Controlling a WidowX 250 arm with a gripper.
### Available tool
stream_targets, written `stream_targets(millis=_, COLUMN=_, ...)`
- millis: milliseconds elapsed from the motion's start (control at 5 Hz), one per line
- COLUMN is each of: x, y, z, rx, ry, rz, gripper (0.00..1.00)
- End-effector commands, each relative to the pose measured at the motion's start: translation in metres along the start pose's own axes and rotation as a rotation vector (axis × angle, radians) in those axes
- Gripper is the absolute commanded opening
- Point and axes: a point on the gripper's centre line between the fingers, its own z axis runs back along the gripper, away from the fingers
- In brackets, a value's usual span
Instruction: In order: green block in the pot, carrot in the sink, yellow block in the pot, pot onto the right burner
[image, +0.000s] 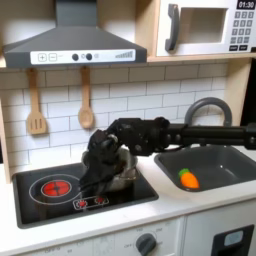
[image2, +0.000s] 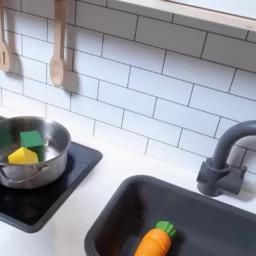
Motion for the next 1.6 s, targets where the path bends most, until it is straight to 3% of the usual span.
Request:
stream_targets(millis=0, x=-0.003, y=-0.003, z=-0.008, rx=-0.005, ry=0.013, rz=-0.016, gripper=0.0)
stream_targets(millis=200, x=-0.003, y=-0.007, z=-0.013, rx=-0.018, ry=0.023, rz=-0.021, gripper=0.0)
stream_targets(millis=400, x=-0.005, y=-0.006, z=-0.016, rx=-0.002, ry=0.028, rz=-0.028, gripper=0.0)
stream_targets(millis=1400, x=-0.01, y=-0.005, z=-0.029, rx=-0.012, ry=0.065, rz=-0.006, gripper=0.0)
